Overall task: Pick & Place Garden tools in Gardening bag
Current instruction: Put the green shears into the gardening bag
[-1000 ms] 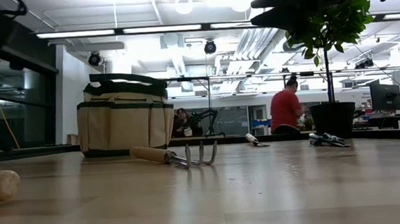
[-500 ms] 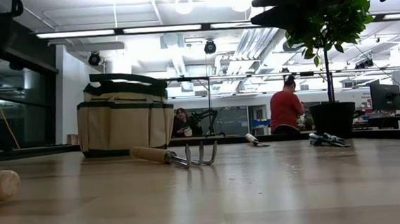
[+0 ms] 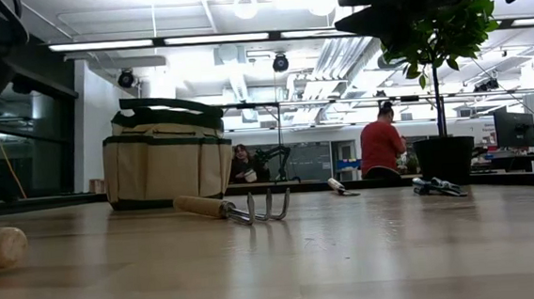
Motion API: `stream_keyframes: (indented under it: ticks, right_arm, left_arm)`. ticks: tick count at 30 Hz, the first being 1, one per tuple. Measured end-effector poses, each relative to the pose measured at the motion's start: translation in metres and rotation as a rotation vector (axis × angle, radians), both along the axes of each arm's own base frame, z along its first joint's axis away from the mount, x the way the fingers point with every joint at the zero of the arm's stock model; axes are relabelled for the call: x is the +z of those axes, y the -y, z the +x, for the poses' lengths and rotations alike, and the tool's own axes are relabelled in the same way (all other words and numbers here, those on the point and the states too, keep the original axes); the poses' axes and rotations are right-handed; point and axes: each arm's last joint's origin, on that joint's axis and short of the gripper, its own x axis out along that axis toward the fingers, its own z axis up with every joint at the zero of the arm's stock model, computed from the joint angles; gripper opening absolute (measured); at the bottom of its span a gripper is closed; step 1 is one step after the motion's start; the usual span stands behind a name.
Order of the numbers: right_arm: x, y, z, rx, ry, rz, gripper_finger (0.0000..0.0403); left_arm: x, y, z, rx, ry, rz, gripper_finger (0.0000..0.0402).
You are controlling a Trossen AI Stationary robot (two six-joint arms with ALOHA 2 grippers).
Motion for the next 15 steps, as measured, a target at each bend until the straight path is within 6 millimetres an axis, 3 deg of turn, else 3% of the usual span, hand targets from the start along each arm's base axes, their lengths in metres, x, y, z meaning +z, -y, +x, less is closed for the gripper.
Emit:
stream_keyframes:
  ticks: [10,15]
  right_arm:
    - [-0.004,0.0,-0.001,0.001,-0.042,0.0,0.0206]
    - [-0.004,0.0,-0.001,-0.001,-0.041,0.001,0.0206]
  left_arm:
    - [-0.026,-0.001,-0.004,0.014,-0.023,-0.065,0.0269]
    - [-0.03,-0.003,-0.006,0.028,-0.023,-0.056,0.0269]
